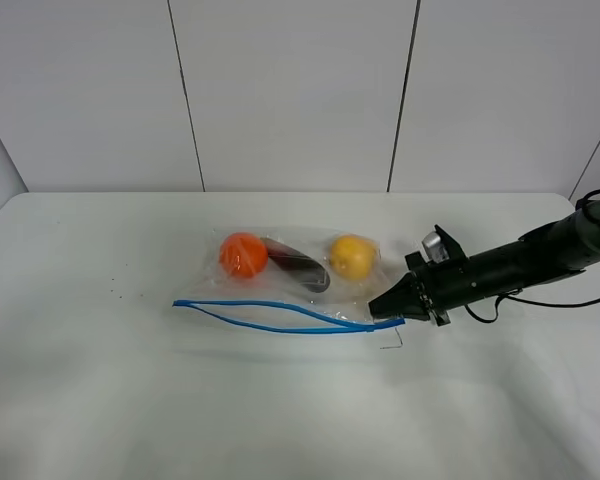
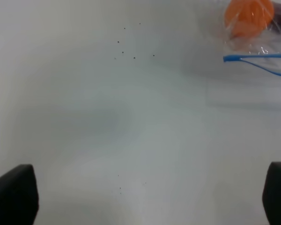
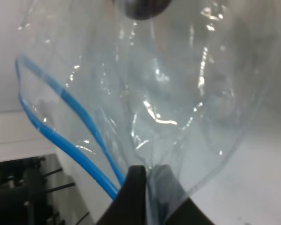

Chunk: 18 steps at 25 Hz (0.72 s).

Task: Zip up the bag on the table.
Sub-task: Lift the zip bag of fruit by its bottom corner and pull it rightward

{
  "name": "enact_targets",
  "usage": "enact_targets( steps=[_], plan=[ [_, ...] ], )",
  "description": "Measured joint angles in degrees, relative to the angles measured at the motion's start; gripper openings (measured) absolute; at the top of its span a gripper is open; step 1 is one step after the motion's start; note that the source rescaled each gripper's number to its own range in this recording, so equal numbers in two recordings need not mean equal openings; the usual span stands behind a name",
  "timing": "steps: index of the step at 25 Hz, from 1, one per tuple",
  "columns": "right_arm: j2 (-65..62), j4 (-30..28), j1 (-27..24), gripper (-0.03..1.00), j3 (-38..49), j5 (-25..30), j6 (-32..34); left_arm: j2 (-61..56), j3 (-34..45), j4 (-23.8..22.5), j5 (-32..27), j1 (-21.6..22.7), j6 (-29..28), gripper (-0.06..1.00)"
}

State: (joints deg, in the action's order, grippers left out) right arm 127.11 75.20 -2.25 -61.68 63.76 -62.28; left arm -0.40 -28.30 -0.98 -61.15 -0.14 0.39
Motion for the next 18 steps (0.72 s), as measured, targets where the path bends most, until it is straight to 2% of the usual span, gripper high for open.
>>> enact_targets(
  steps=[7,18],
  plan=[
    [-0.22,1.32,0.0,0.0,0.0,4.5,1.79,0.0,0.0,0.0,0.0,0.0,0.0,1.0],
    [-7.8,1.7,0.0,0.0,-0.05,4.77,8.25,0.0,0.0,0.0,0.0,0.0,0.0,1.0]
  ],
)
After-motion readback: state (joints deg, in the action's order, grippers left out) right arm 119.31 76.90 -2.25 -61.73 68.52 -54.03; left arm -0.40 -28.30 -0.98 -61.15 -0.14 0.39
